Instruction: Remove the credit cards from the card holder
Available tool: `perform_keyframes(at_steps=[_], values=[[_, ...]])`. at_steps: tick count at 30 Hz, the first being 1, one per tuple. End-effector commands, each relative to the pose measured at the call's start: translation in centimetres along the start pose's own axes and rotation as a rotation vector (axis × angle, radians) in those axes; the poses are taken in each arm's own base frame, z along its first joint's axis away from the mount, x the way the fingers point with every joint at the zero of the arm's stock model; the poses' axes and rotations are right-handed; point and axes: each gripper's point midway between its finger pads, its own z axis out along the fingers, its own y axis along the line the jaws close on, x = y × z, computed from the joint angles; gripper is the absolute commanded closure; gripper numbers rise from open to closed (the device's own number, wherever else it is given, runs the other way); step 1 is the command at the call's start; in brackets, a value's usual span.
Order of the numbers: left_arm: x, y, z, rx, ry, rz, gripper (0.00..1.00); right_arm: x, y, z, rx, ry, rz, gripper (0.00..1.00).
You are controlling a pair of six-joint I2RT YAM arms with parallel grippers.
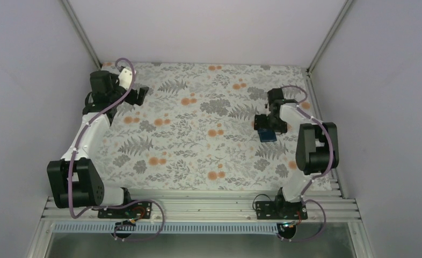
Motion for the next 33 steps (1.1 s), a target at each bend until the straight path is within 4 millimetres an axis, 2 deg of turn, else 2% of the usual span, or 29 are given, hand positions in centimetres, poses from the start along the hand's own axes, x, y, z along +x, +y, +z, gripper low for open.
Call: perform_keyframes(at_steps=[1,5,11,17,20,24,30,33], values=[[0.6,-2.3,-1.3,0.115,0.048,0.038,0.0,3.6,-0.6,1.3,0.071,0.16,-0.041,0.01],[0.2,-3.1,-1.3,0.168,0.038,0.028,0.0,4.9,-1.1,2.3,0.097,0.204,-0.049,0.01],[-0.2,-3.6,-1.3,0.206,0.035,0.034,0.0,4.8,-1.6,3.3,0.124,0.22,-0.065,0.01],[-0.5,-3.9,-1.6,0.223,0.033,0.041,0.0,6.1,-1.0,5.1,0.084,0.265,-0.087,0.01],[-0.7,-4.1,-1.7,0.237,0.032,0.038,0.0,6.4,-0.8,5.5,0.074,0.273,-0.089,0.07],[-0.8,-4.7,-1.8,0.26,0.032,0.04,0.0,6.2,-0.3,5.4,0.042,0.266,-0.094,0.22],[-1.1,-5.5,-2.1,0.299,0.03,0.05,0.0,6.0,-0.1,5.4,0.041,0.255,-0.1,0.33],[-1.3,-5.7,-2.1,0.308,0.036,0.039,0.0,4.9,0.6,4.8,0.034,0.217,-0.119,0.36]])
